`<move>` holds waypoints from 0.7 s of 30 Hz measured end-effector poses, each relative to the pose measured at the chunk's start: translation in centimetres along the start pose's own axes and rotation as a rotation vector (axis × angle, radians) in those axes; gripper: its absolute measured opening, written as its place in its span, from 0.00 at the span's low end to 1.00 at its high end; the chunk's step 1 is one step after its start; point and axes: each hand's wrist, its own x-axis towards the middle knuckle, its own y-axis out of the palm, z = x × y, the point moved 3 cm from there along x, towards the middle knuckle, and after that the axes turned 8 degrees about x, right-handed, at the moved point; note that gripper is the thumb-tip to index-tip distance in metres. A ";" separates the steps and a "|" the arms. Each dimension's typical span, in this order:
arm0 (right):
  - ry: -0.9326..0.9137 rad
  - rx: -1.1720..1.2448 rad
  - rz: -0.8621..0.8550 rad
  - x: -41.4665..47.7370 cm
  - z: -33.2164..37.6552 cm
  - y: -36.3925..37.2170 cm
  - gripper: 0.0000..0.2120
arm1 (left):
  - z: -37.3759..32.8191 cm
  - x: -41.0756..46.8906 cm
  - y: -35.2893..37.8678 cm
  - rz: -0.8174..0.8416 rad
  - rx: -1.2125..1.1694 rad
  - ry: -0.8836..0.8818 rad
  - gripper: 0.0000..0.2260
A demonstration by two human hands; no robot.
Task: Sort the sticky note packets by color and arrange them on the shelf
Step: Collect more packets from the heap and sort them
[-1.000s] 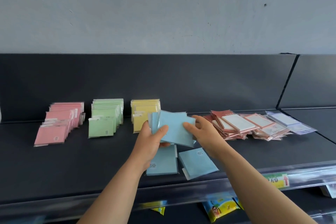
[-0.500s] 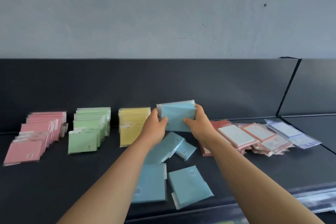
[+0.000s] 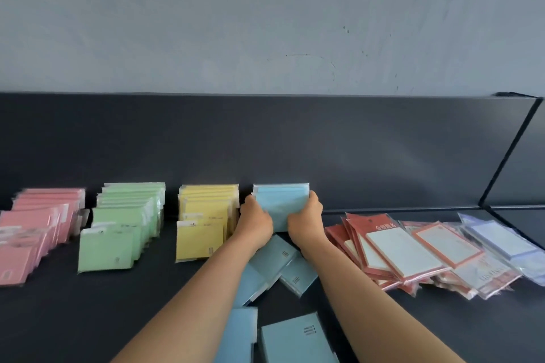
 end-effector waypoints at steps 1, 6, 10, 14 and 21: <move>-0.009 0.015 -0.001 0.0 0.0 -0.2 0.19 | 0.1 0.2 0.1 -0.015 0.007 -0.006 0.15; -0.091 0.029 0.034 -0.2 0.1 -1.0 0.26 | 0.6 0.7 -0.1 -0.062 0.003 -0.012 0.11; -0.090 0.007 0.059 -0.4 -0.3 -0.9 0.25 | 0.4 0.2 -0.1 -0.023 0.002 0.001 0.11; -0.109 -0.014 0.059 -0.4 -0.4 -1.1 0.17 | 0.5 0.4 -0.2 0.012 -0.040 0.006 0.11; -0.099 -0.002 0.106 -0.6 -0.3 -0.6 0.13 | -0.4 -0.4 -1.3 -0.069 -0.005 0.080 0.11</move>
